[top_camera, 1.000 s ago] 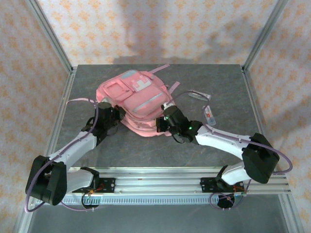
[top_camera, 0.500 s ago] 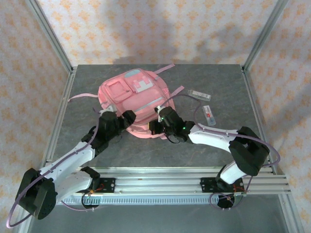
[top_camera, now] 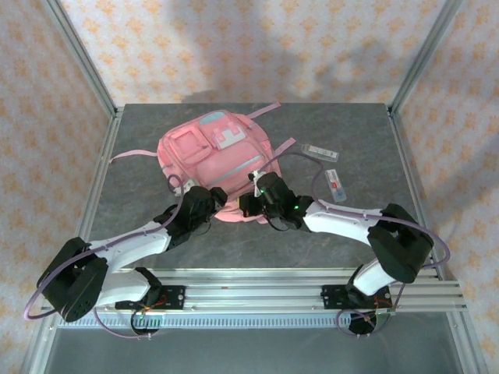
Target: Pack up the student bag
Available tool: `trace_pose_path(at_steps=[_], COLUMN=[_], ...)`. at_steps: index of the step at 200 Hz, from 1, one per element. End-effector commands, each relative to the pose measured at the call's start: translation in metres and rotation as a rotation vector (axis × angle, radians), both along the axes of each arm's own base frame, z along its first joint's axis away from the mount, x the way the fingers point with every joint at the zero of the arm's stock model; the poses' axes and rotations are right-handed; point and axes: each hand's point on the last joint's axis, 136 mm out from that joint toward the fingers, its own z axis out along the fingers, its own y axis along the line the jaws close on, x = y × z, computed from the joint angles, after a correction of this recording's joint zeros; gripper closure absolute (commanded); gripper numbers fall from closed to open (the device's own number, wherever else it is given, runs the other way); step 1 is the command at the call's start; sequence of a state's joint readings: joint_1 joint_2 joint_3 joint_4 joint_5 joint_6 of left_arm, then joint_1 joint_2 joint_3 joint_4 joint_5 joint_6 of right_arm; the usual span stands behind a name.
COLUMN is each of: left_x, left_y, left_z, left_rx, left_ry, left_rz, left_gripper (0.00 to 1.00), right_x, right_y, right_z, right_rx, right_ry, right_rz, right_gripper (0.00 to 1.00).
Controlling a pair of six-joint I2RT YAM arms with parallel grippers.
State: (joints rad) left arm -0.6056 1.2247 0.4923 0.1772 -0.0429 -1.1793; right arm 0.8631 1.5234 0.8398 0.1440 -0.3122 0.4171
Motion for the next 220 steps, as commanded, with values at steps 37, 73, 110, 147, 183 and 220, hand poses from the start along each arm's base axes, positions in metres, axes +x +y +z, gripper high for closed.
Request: trace_pose_path(at_steps=[37, 73, 110, 147, 183, 220], left_x=[0.02, 0.014, 0.01, 0.02, 0.042, 0.067], left_y=[0.014, 0.031, 0.041, 0.031, 0.012, 0.039], left_z=[0.017, 0.021, 0.022, 0.029, 0.045, 0.056], left_rx=[0.019, 0.012, 0.015, 0.057, 0.17, 0.228], left_ry=[-0.066, -0.079, -0.078, -0.089, -0.11, -0.114], left_rz=[0.094, 0.11, 0.104, 0.01, -0.134, -0.093], left_gripper=[1.0, 1.0, 1.0, 1.0, 1.0, 1.0], right_x=[0.018, 0.039, 0.059, 0.054, 0.026, -0.005], right_y=[-0.024, -0.07, -0.126, -0.123, -0.102, -0.07], right_z=[-0.008, -0.02, -0.025, -0.017, -0.006, 0.004], right_rx=[-0.121, -0.213, -0.275, -0.229, -0.185, -0.074], right_ry=[-0.082, -0.084, -0.081, -0.079, -0.098, -0.075], right_rz=[-0.106, -0.255, -0.417, -0.381, -0.289, -0.2], right_gripper=[1.0, 1.0, 1.0, 1.0, 1.0, 1.0])
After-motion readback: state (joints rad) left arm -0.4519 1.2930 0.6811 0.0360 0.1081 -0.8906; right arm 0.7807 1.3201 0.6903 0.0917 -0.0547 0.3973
